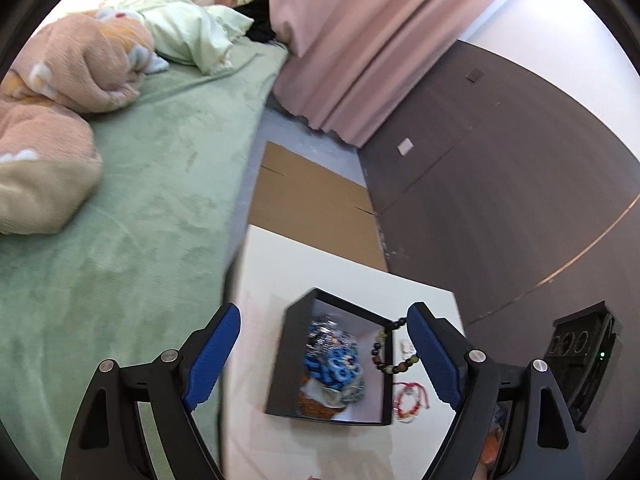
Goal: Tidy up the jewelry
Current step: 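Lower the chain into the black box with the left tool while the right tool carries the bead bracelet there, then open the right tool to release the bead bracelet into the box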
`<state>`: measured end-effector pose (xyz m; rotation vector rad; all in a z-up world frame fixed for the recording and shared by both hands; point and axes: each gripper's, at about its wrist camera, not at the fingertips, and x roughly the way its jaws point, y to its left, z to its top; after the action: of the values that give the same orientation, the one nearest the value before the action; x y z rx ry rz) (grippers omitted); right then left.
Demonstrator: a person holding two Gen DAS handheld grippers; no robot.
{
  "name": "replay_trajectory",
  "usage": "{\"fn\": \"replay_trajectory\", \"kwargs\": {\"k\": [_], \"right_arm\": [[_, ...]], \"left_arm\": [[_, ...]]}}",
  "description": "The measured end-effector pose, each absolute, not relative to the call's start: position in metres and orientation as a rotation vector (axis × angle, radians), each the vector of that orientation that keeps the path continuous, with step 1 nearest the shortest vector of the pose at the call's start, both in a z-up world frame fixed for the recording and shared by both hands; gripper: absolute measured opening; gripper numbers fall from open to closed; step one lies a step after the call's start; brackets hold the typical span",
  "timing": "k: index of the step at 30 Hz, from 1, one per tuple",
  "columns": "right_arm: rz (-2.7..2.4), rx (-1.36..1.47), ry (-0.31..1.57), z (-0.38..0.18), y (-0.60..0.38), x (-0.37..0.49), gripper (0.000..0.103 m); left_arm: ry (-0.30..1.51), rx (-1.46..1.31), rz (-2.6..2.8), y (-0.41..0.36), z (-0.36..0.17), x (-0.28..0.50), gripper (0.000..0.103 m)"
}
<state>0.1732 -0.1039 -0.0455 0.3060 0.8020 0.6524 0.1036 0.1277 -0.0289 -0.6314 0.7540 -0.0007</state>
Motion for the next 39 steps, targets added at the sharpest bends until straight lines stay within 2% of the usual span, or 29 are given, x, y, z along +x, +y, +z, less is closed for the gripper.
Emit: {"fn": "replay_trajectory", "kwargs": {"k": [3, 5, 7, 8, 24, 28, 39], "right_arm": [[0.627, 0.235, 0.848, -0.052, -0.089, 0.176, 0.01], [0.624, 0.23, 0.906, -0.06, -0.085, 0.18, 0.017], [0.624, 0.263, 0.937, -0.065, -0.089, 0.182, 0.034], [0.619, 0.284, 0.935, -0.065, -0.094, 0.183, 0.035], [0.522, 0.412, 0.96, -0.057, -0.185, 0.18, 0.037], [0.489, 0.415, 0.984, -0.059, -0.205, 0.18, 0.058], [0.39, 0.462, 1.066, -0.073, -0.268, 0.181, 0.058]], "left_arm": [[0.747, -0.624, 0.025, 0.133, -0.029, 0.103, 0.086], [0.741, -0.615, 0.035, 0.134, -0.028, 0.102, 0.086], [0.732, -0.595, 0.04, 0.132, -0.027, 0.102, 0.086], [0.726, -0.587, 0.039, 0.131, -0.026, 0.101, 0.086], [0.695, -0.48, 0.04, 0.076, -0.027, 0.112, 0.085], [0.725, -0.475, 0.015, 0.061, -0.03, 0.119, 0.085], [0.831, -0.268, -0.137, -0.015, -0.043, 0.131, 0.085]]}}
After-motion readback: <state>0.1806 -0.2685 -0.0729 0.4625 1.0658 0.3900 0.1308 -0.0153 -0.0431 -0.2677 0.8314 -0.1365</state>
